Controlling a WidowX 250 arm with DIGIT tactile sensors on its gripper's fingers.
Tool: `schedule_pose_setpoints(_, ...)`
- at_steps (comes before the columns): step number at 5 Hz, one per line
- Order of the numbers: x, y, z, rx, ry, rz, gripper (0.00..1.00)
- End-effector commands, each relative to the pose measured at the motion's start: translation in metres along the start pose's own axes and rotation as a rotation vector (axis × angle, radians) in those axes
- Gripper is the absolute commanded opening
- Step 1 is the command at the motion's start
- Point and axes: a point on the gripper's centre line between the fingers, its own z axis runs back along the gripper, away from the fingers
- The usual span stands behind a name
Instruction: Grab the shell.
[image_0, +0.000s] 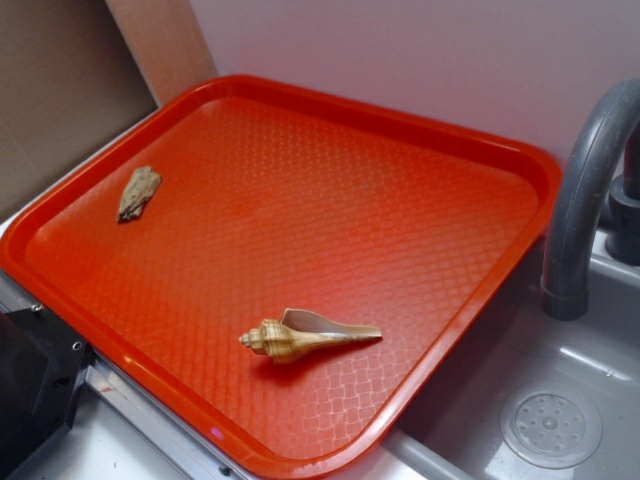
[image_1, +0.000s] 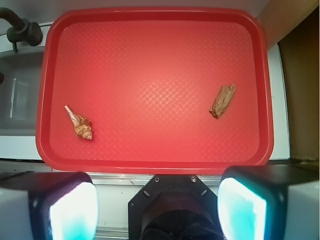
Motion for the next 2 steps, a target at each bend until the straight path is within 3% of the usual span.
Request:
schedule_pose_setpoints(1, 0.0, 0.0, 0.0, 0.0, 0.0, 0.0, 1.0)
schedule_pose_setpoints(2, 0.009, -0.042, -0.001, 0.026, -0.041, -0.162, 1.0)
